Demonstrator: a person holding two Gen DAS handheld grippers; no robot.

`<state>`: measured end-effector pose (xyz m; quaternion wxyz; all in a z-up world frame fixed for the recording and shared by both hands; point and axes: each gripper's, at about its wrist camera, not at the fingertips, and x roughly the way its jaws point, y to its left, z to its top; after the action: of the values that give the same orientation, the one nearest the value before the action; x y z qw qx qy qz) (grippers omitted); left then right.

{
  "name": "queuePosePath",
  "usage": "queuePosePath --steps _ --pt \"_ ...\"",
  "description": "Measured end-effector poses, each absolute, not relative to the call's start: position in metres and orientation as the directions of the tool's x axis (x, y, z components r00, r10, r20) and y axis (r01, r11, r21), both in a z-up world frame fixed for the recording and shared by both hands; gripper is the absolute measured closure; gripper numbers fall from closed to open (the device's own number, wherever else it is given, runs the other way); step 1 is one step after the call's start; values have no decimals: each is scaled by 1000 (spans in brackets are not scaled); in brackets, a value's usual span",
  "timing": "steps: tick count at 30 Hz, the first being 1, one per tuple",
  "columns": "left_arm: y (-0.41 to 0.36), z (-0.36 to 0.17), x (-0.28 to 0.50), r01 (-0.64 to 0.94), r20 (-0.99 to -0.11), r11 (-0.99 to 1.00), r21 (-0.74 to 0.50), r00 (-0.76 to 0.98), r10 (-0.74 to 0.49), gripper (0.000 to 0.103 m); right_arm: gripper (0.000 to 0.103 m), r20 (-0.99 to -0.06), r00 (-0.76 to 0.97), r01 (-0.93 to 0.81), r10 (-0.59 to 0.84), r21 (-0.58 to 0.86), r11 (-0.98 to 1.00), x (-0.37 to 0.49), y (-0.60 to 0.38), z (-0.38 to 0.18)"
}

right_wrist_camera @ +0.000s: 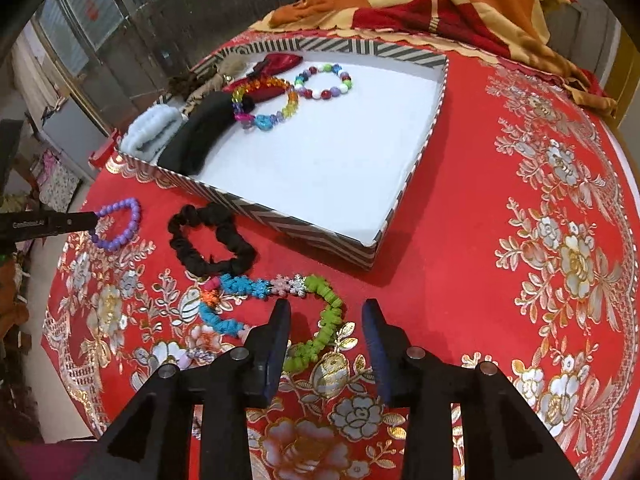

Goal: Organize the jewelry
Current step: 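Carry both bracelets into the white tray beside the amber bracelet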

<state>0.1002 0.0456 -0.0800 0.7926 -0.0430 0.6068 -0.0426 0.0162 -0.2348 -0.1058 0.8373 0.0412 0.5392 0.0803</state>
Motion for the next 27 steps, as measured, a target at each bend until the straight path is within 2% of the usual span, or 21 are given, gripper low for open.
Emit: queuePosePath --steps 4,5,7,10,15,17,19,27 --pt "53 -83 103 -10 -960 991 -131 249 -125 93 69 -891 422 -102 165 135 986 20 -232 -107" --pt "52 -84 104 -9 -961 993 -121 251 -115 91 73 -891 427 -100 156 125 987 20 -231 -107" --pt "52 -85 105 -2 -963 994 -112 249 -108 78 79 -889 433 -99 149 118 988 19 -232 -107" --pt "49 -90 108 -4 -968 994 -110 229 -106 75 89 -888 434 -93 153 125 988 20 -234 -107" --pt "45 -100 110 -8 -972 997 -75 222 -71 73 95 -880 442 -93 175 149 984 14 -236 -104" --pt "41 -103 109 19 -972 998 -58 228 -61 74 95 -874 449 -91 187 163 982 11 -237 -101" --pt "38 -105 108 31 -969 998 -58 239 -64 94 95 -866 459 -92 198 175 980 8 -237 -94" --pt "36 -80 102 82 -950 986 -143 269 -160 95 95 -822 519 -136 235 193 972 -5 -233 -53"
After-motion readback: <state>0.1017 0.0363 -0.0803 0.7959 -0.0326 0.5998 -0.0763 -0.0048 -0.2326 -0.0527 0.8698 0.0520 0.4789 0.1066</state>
